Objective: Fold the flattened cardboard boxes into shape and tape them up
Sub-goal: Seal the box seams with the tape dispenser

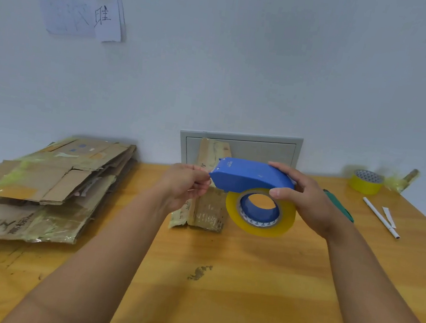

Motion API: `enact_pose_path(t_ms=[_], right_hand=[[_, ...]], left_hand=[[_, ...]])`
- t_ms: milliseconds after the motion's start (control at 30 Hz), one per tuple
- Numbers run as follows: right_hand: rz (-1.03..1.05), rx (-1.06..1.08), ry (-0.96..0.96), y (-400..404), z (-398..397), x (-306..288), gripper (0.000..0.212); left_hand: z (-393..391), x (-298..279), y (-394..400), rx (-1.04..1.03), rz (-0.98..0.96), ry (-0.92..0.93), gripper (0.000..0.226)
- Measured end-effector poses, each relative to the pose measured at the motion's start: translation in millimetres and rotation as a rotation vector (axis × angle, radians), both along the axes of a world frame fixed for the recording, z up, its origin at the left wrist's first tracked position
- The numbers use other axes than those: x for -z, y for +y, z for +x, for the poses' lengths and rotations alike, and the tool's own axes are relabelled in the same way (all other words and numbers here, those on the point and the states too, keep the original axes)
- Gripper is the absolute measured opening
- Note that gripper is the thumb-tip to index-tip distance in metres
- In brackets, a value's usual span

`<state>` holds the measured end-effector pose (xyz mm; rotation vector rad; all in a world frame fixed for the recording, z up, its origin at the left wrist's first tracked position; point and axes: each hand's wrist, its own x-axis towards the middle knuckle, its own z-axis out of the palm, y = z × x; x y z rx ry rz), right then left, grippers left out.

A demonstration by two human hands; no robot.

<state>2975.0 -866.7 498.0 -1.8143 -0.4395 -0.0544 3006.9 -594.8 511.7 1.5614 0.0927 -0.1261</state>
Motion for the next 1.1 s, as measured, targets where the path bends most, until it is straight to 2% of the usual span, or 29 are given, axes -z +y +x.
enact_pose_path(t_ms=[300, 567, 867, 1100], right_hand=[[-0.003, 0.053, 0.035, -28, 10, 17, 0.068], [-0.037, 0.081, 0.059, -46, 16, 31, 0.069], [0.061, 0.117, 0.037, -39, 25, 38, 0.062], [-0.011, 0.122, 0.025, -42, 32, 33, 0.061]], left_hand=[[11, -3, 50, -0.082, 0.030, -0.035, 0.012], [11, 13, 28, -0.136, 0.035, -0.054, 0.009], [13, 21, 17, -0.231, 0.003, -0.058, 0.018], [15, 29, 19, -0.237, -0.022, -0.081, 0.011]])
